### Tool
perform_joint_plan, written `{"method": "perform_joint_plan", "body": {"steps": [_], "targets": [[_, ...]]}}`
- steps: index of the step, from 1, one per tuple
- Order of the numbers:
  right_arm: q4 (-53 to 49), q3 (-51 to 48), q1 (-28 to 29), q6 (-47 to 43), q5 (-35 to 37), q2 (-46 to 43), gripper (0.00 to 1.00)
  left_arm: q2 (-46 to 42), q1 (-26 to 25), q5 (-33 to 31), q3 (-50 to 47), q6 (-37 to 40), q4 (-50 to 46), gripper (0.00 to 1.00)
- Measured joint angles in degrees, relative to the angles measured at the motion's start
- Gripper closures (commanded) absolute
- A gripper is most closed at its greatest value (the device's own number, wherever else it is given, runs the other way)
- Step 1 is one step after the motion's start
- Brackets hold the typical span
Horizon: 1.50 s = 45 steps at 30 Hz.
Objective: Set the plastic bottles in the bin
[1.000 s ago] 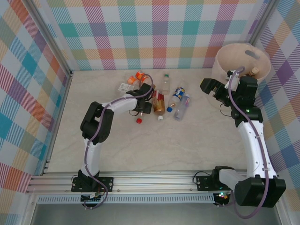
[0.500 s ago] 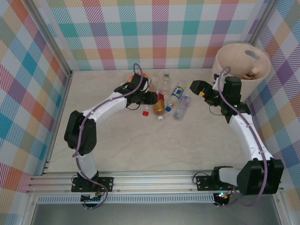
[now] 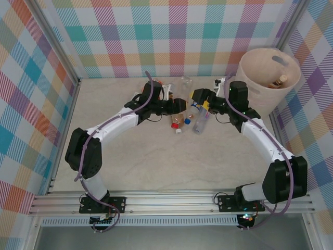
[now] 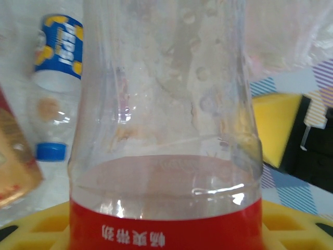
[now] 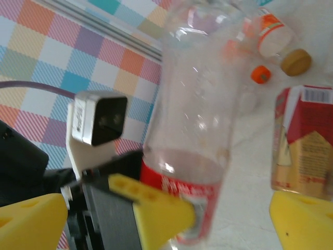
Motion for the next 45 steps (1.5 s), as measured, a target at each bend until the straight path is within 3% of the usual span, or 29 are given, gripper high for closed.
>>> {"method": "perform_joint_plan", "body": {"steps": [9, 13, 19, 27, 33, 36, 39, 45], "targets": [[3.4, 3.4, 0.6, 5.4, 2.6, 4.8, 0.0, -2.9, -3.9, 5.0, -0.9, -0.6, 4.5, 0.61], [3.4, 4.2, 0.6, 6.8, 2.6, 5.3, 0.18, -3.0, -4.4, 5.7, -1.1, -0.5, 5.1, 0.62], [3.2, 4.6, 0.6, 7.0, 2.6, 5.3, 0.37, -3.0, -4.4, 6.0, -1.4, -0.3, 5.0, 0.62], [1.9, 5.2, 0.6, 6.5, 2.6, 5.2, 0.47, -3.0, -4.3, 6.1, -1.6, 0.1, 4.5, 0.59], [0.4, 5.3, 0.7, 6.1, 3.0, 5.2, 0.52, -3.0, -4.3, 6.0, -1.5, 0.7, 3.4, 0.41], [-0.5, 5.4, 0.7, 5.3, 3.4, 4.8, 0.54, -3.0, -4.4, 6.2, -1.5, 1.2, 3.0, 0.24], [-2.1, 5.4, 0.6, 3.4, 5.5, 3.8, 0.55, -3.3, -4.5, 5.8, -1.2, 1.7, 1.5, 0.0], [-5.2, 5.4, -0.7, 0.5, 10.9, 1.2, 0.58, -6.6, -4.5, 3.0, -1.1, 2.9, -0.9, 0.0]]}}
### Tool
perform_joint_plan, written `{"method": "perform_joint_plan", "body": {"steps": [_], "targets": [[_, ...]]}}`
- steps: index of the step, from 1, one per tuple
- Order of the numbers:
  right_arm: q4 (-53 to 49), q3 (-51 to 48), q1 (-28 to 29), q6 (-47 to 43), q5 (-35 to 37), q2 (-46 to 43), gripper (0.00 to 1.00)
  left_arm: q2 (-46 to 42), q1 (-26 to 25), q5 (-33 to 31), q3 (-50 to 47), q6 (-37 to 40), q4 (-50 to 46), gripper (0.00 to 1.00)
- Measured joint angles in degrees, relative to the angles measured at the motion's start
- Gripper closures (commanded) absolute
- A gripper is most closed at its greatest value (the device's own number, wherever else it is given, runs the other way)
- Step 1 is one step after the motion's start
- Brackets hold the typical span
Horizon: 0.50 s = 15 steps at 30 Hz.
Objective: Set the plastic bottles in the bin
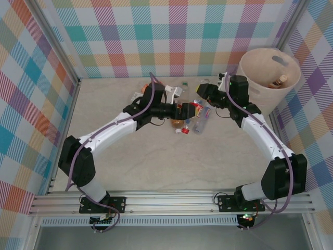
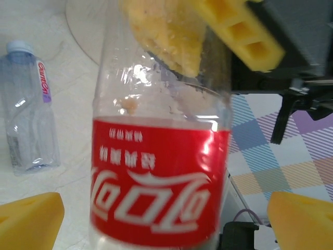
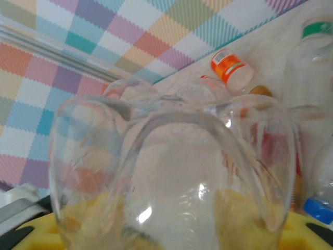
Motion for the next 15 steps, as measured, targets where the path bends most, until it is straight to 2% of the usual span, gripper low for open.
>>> {"method": "perform_joint_plan", "body": {"steps": [3, 8, 15], "targets": [[-2.2, 0.0, -0.7, -1.9, 3.9, -1.9, 0.59, -3.1, 0.0, -4.3, 0.0, 0.2, -1.0, 0.0], [-5.1, 0.0, -2.0, -5.7, 9.8, -5.8, 0.61, -9.8, 0.0, -15.5, -2.6, 0.0, -1.6, 0.0], [-7.3, 1.1, -5.9, -9.4, 14.6, -9.9, 0.62, -13.9, 0.0, -25.6, -4.4, -0.3, -2.3, 0.0]]}}
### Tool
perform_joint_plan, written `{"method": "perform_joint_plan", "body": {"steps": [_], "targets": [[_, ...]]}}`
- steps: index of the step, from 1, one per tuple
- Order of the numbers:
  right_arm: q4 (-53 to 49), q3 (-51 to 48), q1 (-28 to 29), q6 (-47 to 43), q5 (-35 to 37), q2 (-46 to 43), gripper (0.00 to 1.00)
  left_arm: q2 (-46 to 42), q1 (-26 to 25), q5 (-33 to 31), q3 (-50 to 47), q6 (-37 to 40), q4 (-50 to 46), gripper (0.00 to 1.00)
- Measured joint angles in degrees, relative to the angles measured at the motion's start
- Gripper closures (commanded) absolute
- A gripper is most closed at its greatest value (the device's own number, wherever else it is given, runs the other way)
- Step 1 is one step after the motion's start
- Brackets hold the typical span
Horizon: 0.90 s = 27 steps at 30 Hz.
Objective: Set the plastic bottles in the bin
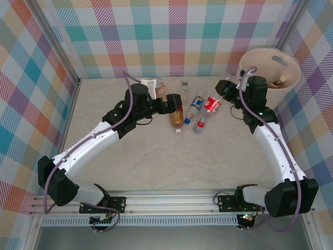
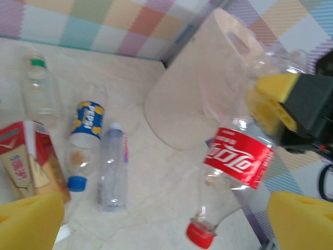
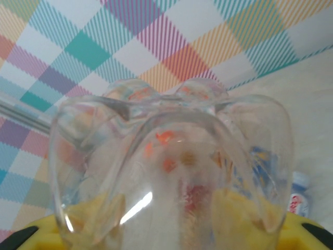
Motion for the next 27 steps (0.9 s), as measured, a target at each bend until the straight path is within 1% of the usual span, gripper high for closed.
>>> {"method": "perform_joint_plan", "body": {"steps": [4, 8, 15, 19, 23, 27], "targets": [[-1.0, 3.5, -2.9, -2.6, 2.1, -0.4, 0.61, -0.8, 0.3, -3.4, -1.4, -0.2, -1.4, 0.0], [-1.6, 8.6, -5.2, -6.6, 4.7, -0.6, 0.61, -0.8, 0.4, -4.9, -1.9, -0.6, -3.1, 0.0], [-1.4, 19.8, -9.7, -14.5, 11.4, 0.7, 0.62, -0.8, 0.5, -6.4, -2.4, -1.3, -3.9, 0.0], [-0.2, 26.0, -12.4, -18.5, 15.7, 3.9, 0.62, -0.8, 0.6, -6.7, -2.6, -1.5, -4.0, 0.0], [2.6, 30.9, -13.5, -24.0, 21.9, 8.5, 0.62, -0.8, 0.6, -7.1, -3.1, -1.7, -4.0, 0.0], [5.1, 31.8, -14.1, -28.6, 26.6, 12.2, 0.6, -0.9, 0.6, -7.6, -3.9, -2.6, -4.0, 0.0]]}}
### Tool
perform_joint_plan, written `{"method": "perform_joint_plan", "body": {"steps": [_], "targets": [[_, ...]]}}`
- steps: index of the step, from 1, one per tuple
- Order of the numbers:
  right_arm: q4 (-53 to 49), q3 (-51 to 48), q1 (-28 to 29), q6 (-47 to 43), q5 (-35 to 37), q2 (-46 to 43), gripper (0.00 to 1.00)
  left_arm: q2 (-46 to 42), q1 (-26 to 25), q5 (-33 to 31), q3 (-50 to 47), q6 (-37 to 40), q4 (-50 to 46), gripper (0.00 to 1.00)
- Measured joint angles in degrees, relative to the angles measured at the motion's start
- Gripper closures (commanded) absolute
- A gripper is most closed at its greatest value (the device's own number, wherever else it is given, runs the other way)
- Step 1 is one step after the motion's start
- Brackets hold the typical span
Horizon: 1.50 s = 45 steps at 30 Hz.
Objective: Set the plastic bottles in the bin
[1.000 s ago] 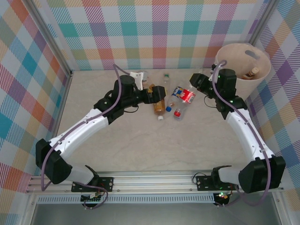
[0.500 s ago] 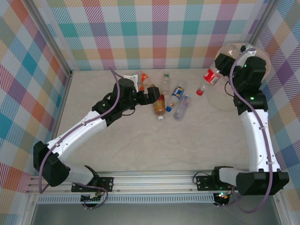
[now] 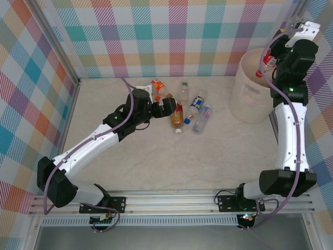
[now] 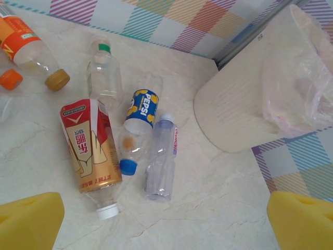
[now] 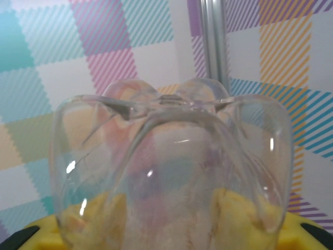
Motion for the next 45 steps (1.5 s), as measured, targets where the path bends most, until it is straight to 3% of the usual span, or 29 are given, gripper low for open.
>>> {"method": "perform_joint_plan", "body": {"steps": [11, 16, 22, 34, 45], "targets": [[5.0, -14.1, 0.0, -3.7, 1.8, 1.2, 0.56, 0.0, 0.0, -0.3, -0.4, -1.3, 0.0, 0.0], [6.1, -17.1, -0.3, -4.3, -2.5, 1.3, 0.41, -0.2, 0.0, -0.5, -0.8, -1.7, 0.0, 0.0], [4.1, -17.3, -0.4, -5.3, -9.1, 3.7, 0.25, -0.4, 0.0, -1.4, -1.6, -1.9, -1.4, 0.0], [1.1, -17.4, -0.4, -5.4, -16.8, 3.3, 0.16, -0.3, 0.0, -1.8, -1.6, -2.1, -1.5, 0.0], [-1.6, -17.4, -0.4, -4.3, -22.3, -0.6, 0.0, 0.5, 0.5, -2.3, -1.6, -4.5, -3.0, 0.0]]}}
